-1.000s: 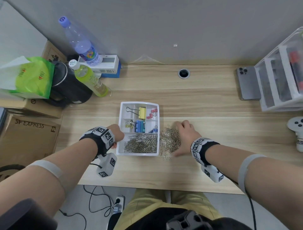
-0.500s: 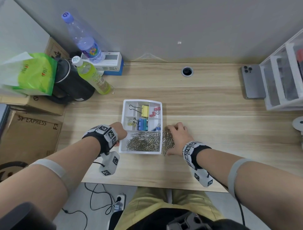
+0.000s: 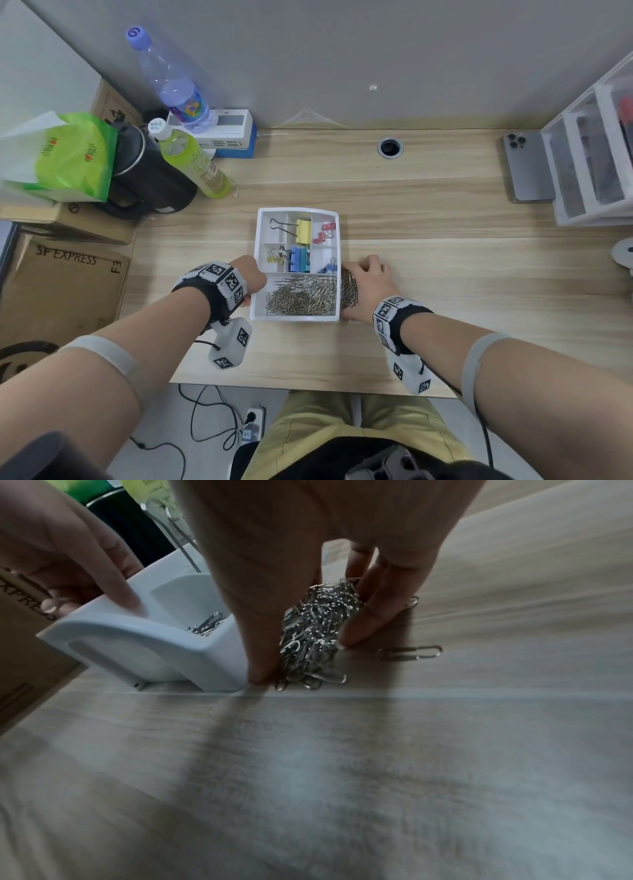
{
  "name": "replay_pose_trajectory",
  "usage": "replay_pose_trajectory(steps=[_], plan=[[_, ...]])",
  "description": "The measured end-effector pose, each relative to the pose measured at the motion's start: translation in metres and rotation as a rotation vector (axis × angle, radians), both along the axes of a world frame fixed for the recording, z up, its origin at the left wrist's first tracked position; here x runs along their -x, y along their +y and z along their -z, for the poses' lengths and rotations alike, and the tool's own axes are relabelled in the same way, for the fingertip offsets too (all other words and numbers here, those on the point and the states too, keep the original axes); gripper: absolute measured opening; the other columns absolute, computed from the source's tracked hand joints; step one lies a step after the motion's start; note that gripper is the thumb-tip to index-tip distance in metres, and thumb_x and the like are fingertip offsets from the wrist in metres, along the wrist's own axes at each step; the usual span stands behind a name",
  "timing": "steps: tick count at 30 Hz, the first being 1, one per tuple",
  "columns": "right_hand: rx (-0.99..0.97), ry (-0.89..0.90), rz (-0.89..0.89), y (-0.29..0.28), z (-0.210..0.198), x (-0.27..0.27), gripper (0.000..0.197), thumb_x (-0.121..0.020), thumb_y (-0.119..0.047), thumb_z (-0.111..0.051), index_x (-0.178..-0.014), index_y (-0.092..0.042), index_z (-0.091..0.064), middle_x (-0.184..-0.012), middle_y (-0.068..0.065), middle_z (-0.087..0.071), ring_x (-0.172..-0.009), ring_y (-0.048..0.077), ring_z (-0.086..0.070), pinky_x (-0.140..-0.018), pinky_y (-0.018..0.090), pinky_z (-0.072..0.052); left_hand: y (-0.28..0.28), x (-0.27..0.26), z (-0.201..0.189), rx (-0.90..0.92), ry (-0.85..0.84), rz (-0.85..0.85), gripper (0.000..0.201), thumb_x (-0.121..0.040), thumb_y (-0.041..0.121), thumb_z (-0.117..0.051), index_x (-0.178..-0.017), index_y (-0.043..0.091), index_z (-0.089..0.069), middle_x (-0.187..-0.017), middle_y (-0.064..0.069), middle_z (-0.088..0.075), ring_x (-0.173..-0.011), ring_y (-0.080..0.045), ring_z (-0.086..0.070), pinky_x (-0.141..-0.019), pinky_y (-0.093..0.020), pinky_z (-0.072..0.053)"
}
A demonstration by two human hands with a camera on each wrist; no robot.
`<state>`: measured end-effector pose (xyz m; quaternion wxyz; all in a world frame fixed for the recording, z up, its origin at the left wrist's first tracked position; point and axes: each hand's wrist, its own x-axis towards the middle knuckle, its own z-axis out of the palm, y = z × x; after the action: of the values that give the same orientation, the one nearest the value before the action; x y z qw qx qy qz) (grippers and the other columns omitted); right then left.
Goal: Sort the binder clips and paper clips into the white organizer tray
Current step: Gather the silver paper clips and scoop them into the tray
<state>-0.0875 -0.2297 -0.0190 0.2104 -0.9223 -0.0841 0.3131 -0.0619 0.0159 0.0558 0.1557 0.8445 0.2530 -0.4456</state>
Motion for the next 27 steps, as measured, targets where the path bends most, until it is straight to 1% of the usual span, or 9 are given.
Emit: replay_pose_trajectory(steps=[2, 4, 7, 11, 15, 18, 22, 24, 27], plan=[[-0.023, -0.001, 0.009, 0.002, 0.000, 0.000, 0.088, -0.063, -0.034, -0.081, -0.140, -0.032, -0.039, -0.125, 0.004, -0.034, -0.113, 0.023, -0.033, -0.100, 0.036, -0.042, 0.000, 0.000, 0.000, 0.002, -0.002, -0.004, 0.016, -0.083, -0.004, -0.035, -0.073, 0.003, -0.045, -0.057, -0.017, -0.055, -0.044, -0.024, -0.052, -0.048, -0.026, -0.043], [-0.053, -0.002, 0.038, 0.003, 0.001, 0.000, 0.073, -0.069, -0.026, -0.077, -0.136, -0.030, -0.045, -0.124, 0.003, -0.036, -0.112, 0.023, -0.034, -0.102, 0.038, -0.042, -0.001, 0.000, -0.001, 0.000, -0.002, -0.007, 0.016, -0.083, -0.005, -0.036, -0.072, 0.004, -0.043, -0.056, -0.016, -0.053, -0.042, -0.023, -0.051, -0.046, -0.025, -0.042], [-0.085, -0.013, 0.071, 0.003, 0.003, 0.001, 0.053, -0.077, -0.017, -0.068, -0.127, -0.027, -0.054, -0.121, 0.003, -0.038, -0.110, 0.024, -0.035, -0.103, 0.037, -0.040, -0.002, 0.000, 0.000, -0.002, 0.003, -0.008, 0.016, -0.084, -0.003, -0.037, -0.072, 0.003, -0.044, -0.058, -0.019, -0.058, -0.042, -0.024, -0.054, -0.048, -0.025, -0.045], [-0.092, -0.030, 0.104, 0.005, 0.003, 0.001, 0.038, -0.081, -0.016, -0.062, -0.117, -0.024, -0.060, -0.117, 0.003, -0.040, -0.104, 0.021, -0.034, -0.099, 0.035, -0.041, -0.004, 0.000, 0.001, 0.016, 0.013, -0.028, 0.018, -0.087, -0.001, -0.038, -0.073, -0.001, -0.050, -0.062, -0.020, -0.061, -0.044, -0.024, -0.056, -0.048, -0.027, -0.048], [-0.097, -0.027, 0.120, 0.006, 0.002, 0.001, 0.033, -0.083, -0.012, -0.059, -0.113, -0.024, -0.062, -0.115, 0.002, -0.041, -0.105, 0.022, -0.037, -0.096, 0.034, -0.043, -0.007, -0.001, 0.001, 0.027, 0.015, -0.059, 0.018, -0.089, -0.001, -0.038, -0.075, 0.000, -0.049, -0.064, -0.019, -0.057, -0.043, -0.023, -0.052, -0.047, -0.027, -0.045], [-0.103, -0.022, 0.103, 0.004, 0.000, 0.000, 0.030, -0.085, -0.006, -0.055, -0.111, -0.019, -0.064, -0.114, 0.003, -0.044, -0.107, 0.023, -0.040, -0.097, 0.032, -0.040, -0.007, -0.001, 0.001, 0.032, 0.013, -0.071, 0.019, -0.090, -0.001, -0.038, -0.073, 0.001, -0.048, -0.063, -0.018, -0.056, -0.043, -0.022, -0.051, -0.046, -0.026, -0.044], [-0.143, -0.033, 0.094, -0.001, -0.001, -0.002, 0.027, -0.083, 0.001, -0.054, -0.102, -0.013, -0.067, -0.108, 0.004, -0.051, -0.103, 0.024, -0.048, -0.090, 0.027, -0.039, -0.006, -0.001, 0.001, 0.031, 0.014, -0.072, 0.018, -0.090, 0.000, -0.039, -0.075, 0.000, -0.049, -0.065, -0.020, -0.058, -0.042, -0.023, -0.051, -0.047, -0.027, -0.045], [-0.141, -0.027, 0.087, -0.003, -0.002, -0.003, 0.025, -0.083, 0.000, -0.057, -0.102, -0.012, -0.068, -0.106, 0.004, -0.054, -0.102, 0.024, -0.052, -0.091, 0.030, -0.042, -0.006, 0.000, 0.000, 0.034, 0.017, -0.072, 0.016, -0.090, 0.000, -0.040, -0.078, -0.001, -0.050, -0.065, -0.020, -0.059, -0.042, -0.023, -0.052, -0.046, -0.027, -0.046], [-0.126, -0.033, 0.078, -0.009, -0.005, -0.006, 0.026, -0.084, -0.004, -0.062, -0.107, -0.013, -0.070, -0.110, 0.005, -0.062, -0.105, 0.024, -0.057, -0.098, 0.033, -0.044, -0.006, 0.000, -0.001, 0.034, 0.025, -0.062, 0.015, -0.091, 0.002, -0.040, -0.084, -0.004, -0.052, -0.063, -0.020, -0.060, -0.041, -0.023, -0.054, -0.046, -0.027, -0.047]])
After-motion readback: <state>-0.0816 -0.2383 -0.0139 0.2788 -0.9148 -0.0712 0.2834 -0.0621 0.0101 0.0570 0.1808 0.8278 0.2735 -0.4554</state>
